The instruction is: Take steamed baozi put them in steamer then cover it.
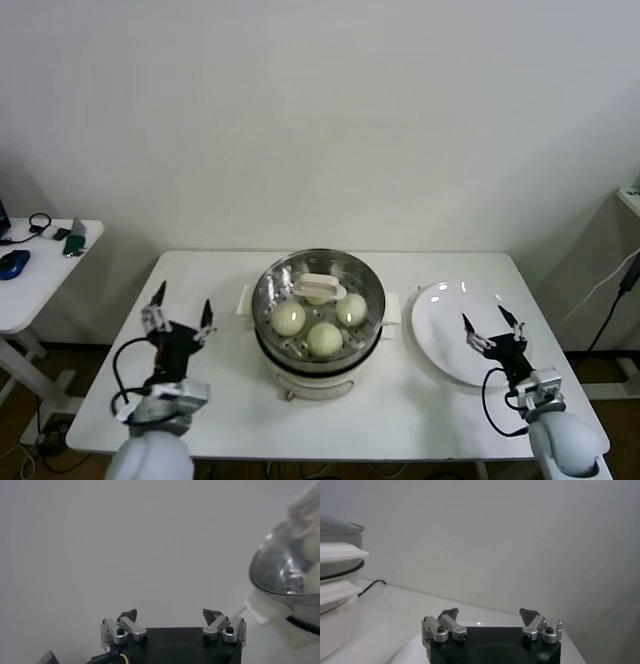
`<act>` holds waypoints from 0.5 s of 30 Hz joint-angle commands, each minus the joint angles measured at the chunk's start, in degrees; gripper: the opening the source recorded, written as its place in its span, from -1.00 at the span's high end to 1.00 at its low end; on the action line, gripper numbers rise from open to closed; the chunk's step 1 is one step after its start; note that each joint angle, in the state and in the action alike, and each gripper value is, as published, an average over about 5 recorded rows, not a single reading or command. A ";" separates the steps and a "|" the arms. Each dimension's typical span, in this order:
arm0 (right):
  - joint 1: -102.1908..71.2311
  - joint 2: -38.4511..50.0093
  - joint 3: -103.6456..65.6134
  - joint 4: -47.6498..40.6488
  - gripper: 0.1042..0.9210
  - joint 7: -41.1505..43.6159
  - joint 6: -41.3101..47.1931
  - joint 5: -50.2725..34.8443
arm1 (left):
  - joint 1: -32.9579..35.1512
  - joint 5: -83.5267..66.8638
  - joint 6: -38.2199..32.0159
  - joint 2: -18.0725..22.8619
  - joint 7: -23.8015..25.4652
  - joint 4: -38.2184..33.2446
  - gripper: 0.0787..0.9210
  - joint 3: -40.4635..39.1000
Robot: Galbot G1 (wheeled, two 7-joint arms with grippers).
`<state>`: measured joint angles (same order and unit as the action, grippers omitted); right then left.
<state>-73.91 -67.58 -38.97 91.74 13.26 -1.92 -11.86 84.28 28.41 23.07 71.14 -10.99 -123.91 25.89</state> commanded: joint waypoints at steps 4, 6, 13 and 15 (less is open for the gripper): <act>-1.81 -0.17 -0.29 1.26 -0.76 0.83 -0.85 -0.35 | 9.93 -29.90 -32.60 9.75 2.79 12.23 -0.77 23.01; -2.04 -0.08 -0.25 1.65 -0.76 0.83 -0.89 -0.50 | 10.49 -30.34 -33.99 10.16 3.52 13.56 -0.77 23.27; -2.22 -0.36 -0.23 2.51 -0.76 0.66 -1.31 -0.77 | 11.97 -34.93 -35.60 10.98 7.24 14.07 -0.77 23.63; -2.66 -0.63 -0.38 2.74 -0.76 0.67 -1.58 -0.78 | 12.11 -35.51 -35.73 10.95 7.89 14.03 -0.77 24.02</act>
<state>-75.52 -67.73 -39.17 93.60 13.84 -2.91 -12.43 92.86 3.60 -2.61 79.20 -7.44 -114.43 43.35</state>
